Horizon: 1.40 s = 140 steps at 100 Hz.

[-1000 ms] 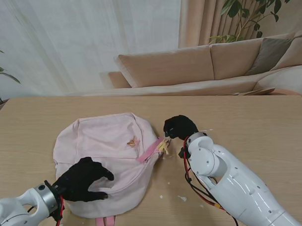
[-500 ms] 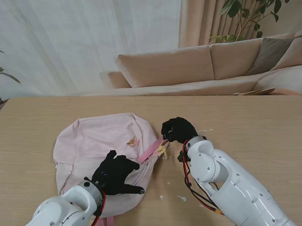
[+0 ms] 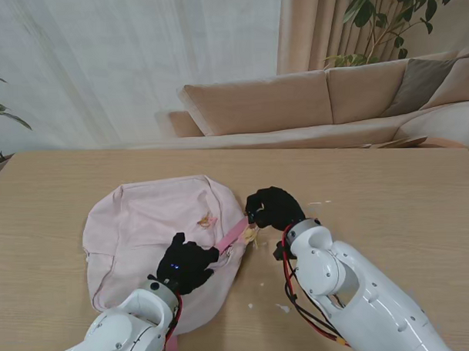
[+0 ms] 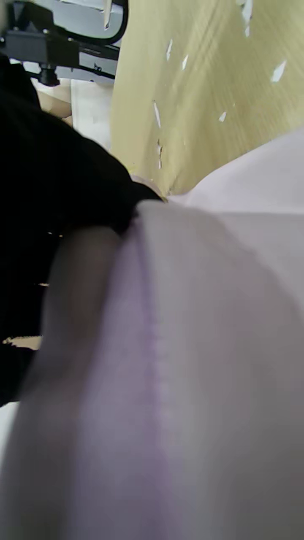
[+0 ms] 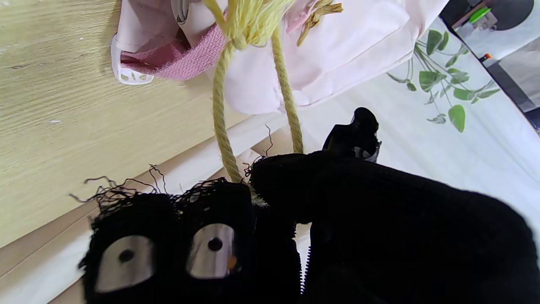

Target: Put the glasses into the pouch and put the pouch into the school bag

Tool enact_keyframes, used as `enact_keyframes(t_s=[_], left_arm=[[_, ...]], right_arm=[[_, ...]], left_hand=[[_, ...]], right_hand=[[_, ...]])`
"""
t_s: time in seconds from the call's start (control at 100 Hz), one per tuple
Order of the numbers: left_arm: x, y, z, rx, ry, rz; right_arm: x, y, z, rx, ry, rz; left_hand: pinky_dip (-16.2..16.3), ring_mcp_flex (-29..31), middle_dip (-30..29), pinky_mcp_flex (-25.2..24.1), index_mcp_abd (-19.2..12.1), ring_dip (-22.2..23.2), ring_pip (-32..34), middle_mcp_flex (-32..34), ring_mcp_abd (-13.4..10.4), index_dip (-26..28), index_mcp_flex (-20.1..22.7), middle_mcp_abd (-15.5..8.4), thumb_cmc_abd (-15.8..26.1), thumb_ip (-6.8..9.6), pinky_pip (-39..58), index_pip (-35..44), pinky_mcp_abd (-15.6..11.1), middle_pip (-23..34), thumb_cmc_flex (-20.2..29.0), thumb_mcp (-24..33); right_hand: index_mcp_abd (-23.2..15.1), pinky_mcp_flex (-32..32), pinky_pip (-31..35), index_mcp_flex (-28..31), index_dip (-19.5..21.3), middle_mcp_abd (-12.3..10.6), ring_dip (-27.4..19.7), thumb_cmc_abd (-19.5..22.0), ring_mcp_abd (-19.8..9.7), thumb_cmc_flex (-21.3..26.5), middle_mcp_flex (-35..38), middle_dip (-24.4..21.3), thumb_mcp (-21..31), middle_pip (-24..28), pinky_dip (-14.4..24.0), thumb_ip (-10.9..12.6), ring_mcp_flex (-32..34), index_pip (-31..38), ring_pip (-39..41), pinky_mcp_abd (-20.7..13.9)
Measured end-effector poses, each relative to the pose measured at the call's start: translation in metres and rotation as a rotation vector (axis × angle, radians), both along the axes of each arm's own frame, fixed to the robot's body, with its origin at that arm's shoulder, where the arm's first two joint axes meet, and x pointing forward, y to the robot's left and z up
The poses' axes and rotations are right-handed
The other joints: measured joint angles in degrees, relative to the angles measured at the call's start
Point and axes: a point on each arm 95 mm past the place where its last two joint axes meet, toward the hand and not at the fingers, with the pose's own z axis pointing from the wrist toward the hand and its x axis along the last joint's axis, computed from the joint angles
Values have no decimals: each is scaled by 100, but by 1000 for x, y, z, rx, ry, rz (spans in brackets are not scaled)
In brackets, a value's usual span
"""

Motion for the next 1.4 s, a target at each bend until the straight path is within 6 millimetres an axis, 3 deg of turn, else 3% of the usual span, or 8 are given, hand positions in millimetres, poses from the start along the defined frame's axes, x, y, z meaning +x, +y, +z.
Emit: enact_keyframes(t_s=[0.09, 0.24, 0.45, 0.94, 1.35, 1.4], left_arm=[[0, 5, 1, 41, -6, -40], [-12, 25, 6, -10, -44, -86], [-27, 48, 8, -71, -45, -142], [-29, 87, 23, -176, -30, -157], [-29, 93, 30, -189, -16, -159], [-29, 92, 29, -199, -5, -149]], right_arm=[[1, 1, 1, -2, 0, -1], [9, 0, -2, -13, 5, -11], [23, 0, -14, -45, 34, -20], [49, -2, -32, -85, 95, -69], [61, -4, -34, -84, 109, -97], [62, -5, -33, -83, 108, -99]], left_hand=[[154, 21, 227, 40, -269, 119, 272, 37, -1, 288, 19, -19, 0, -4, 202, 4, 0, 261, 0, -131], [147, 21, 427, -144, -346, 184, 463, 95, -4, 823, 105, -48, -64, -45, 1073, -91, -2, 344, -93, 40], [-309, 22, 593, -400, -381, 185, 539, 212, -4, 1315, 209, -191, -166, -144, 2244, -504, -8, 346, -407, 615], [-518, 127, 827, -446, -482, 399, 623, 435, -4, 1662, 435, -193, -437, -245, 2559, -721, -9, 353, -533, 975], [-536, 129, 902, -459, -482, 474, 606, 435, -4, 1802, 436, -213, -481, -245, 2560, -813, -9, 353, -606, 1036], [-596, 129, 891, -501, -482, 453, 508, 435, -4, 1713, 436, -283, -482, -245, 2560, -814, -9, 129, -591, 977]], right_hand=[[0, 0, 0, 0, 0, 0, 0, 1, 0, 0, 0, 0, 0, 0, 0, 0, 0, 0, 0, 0], [0, 0, 1, 0, 0, 0, 0, 1, 0, 0, 0, 0, 0, 0, 0, 0, 0, 0, 0, 0], [0, 0, 1, 0, 0, 0, 0, 1, 0, -1, 0, 0, -3, 0, 0, 0, 0, 0, 0, 0], [-20, -1, 1, 0, 0, -3, 0, 1, 0, -56, 0, -3, -4, -10, 0, 0, 0, 0, 1, 0], [-97, -60, 1, 0, 0, -34, 0, 1, 0, -118, -1, -35, -11, -24, 8, 1, 0, 0, 1, -1], [-97, -213, 1, -9, 0, -35, -77, 1, 0, -118, -1, -100, -18, -24, 74, 0, 0, -30, -127, -1]])
